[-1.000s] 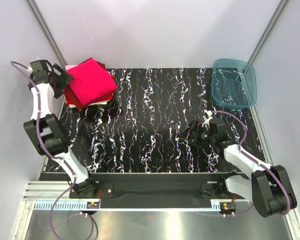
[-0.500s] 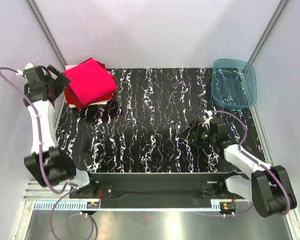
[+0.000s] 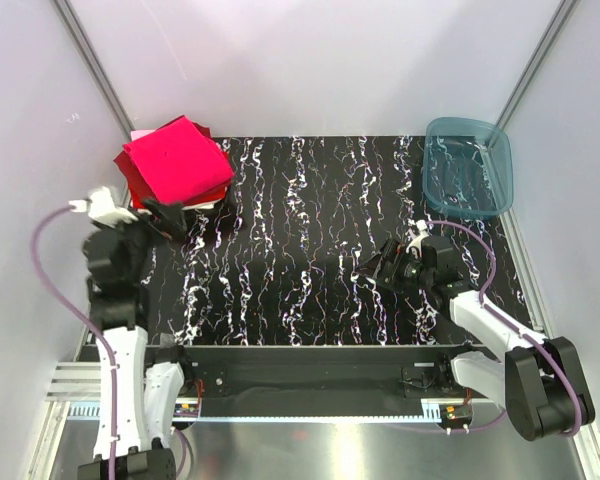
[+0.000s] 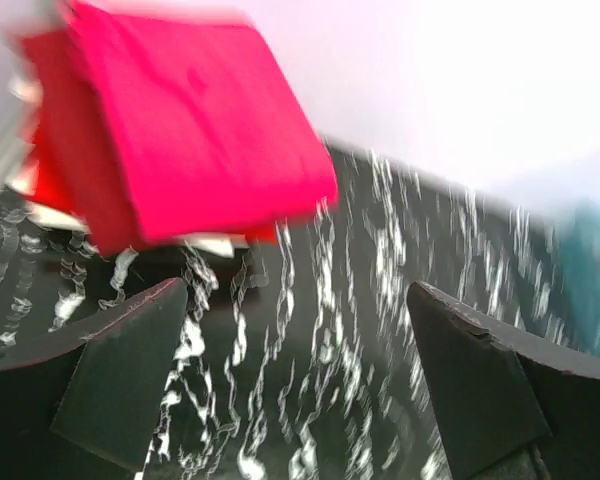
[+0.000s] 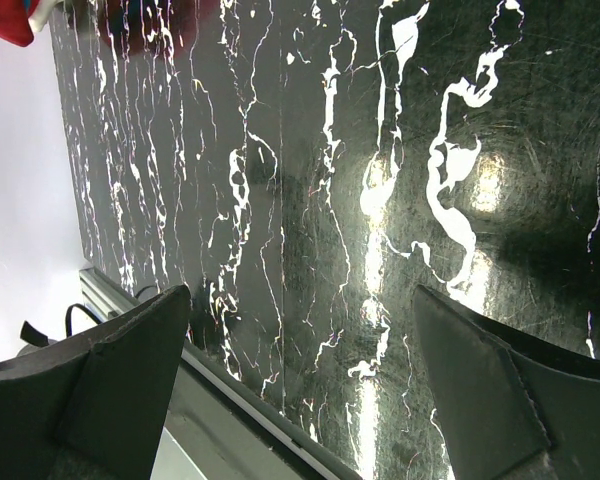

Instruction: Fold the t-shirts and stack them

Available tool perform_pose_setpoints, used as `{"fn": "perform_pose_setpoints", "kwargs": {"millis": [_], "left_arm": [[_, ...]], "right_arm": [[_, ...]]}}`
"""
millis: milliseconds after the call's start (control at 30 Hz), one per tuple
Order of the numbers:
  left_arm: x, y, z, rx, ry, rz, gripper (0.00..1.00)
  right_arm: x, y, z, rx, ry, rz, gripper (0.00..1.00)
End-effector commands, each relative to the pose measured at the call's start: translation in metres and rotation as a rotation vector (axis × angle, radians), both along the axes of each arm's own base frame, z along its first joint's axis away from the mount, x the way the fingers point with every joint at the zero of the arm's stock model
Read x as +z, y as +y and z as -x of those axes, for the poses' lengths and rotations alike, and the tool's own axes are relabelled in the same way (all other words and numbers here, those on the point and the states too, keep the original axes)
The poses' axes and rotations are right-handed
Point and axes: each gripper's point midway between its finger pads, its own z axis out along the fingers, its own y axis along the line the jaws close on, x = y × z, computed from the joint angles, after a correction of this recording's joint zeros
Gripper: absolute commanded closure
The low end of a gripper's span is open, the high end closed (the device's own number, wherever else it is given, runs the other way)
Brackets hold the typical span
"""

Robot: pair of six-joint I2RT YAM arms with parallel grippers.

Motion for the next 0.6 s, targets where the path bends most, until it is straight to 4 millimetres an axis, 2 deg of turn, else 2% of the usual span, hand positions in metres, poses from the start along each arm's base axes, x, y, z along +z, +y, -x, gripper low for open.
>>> {"fn": "perform_pose_setpoints", "kwargs": {"millis": [0, 33, 67, 133, 233, 267, 300, 367, 400, 433, 500, 533, 567], "left_arm": [[-0.038, -0.021, -0.005, -0.164, -0.059, -0.198, 0.01], [-0.057, -0.015, -0.002, -0.14, 0.01, -0.201, 0.01], [-0.068, -0.002, -0.002, -0.069, 0.055, -0.212, 0.01], [-0.09, 0.001, -0.001, -0.078, 0.122, -0.244, 0.01], [-0.106, -0.016, -0.007, -0.186, 0.117, -0.237, 0.01], [-0.111, -0.016, -0.01, -0.19, 0.119, -0.231, 0.01], [-0.123, -0.014, -0.01, -0.183, 0.134, -0.232, 0.01], [-0.129, -0.001, -0.017, -0.113, 0.13, -0.242, 0.01], [-0.142, 0.002, -0.016, -0.092, 0.149, -0.233, 0.01], [-0.139, 0.005, -0.019, -0.07, 0.122, -0.229, 0.01], [-0.156, 0.013, -0.019, -0.019, 0.148, -0.219, 0.01], [-0.153, 0.021, -0.024, 0.026, 0.123, -0.228, 0.01], [-0.168, 0.022, -0.025, 0.03, 0.155, -0.22, 0.01]], "right_arm": [[0.015, 0.003, -0.006, 0.005, -0.06, -0.025, 0.0], [0.016, 0.002, -0.006, 0.003, -0.063, -0.026, 0.0], [0.016, 0.002, -0.006, 0.001, -0.065, -0.025, 0.0], [0.016, 0.002, -0.006, 0.004, -0.067, -0.026, 0.0], [0.015, 0.002, -0.006, 0.006, -0.061, -0.025, 0.0], [0.015, 0.003, -0.006, 0.008, -0.063, -0.026, 0.0], [0.015, 0.003, -0.007, 0.007, -0.063, -0.026, 0.0], [0.016, 0.002, -0.006, 0.006, -0.066, -0.026, 0.0], [0.016, 0.002, -0.006, 0.004, -0.065, -0.026, 0.0], [0.017, 0.002, -0.006, 0.003, -0.074, -0.026, 0.0], [0.017, 0.002, -0.006, 0.002, -0.074, -0.026, 0.0], [0.017, 0.002, -0.006, 0.003, -0.072, -0.026, 0.0], [0.017, 0.002, -0.006, 0.003, -0.072, -0.026, 0.0]]}}
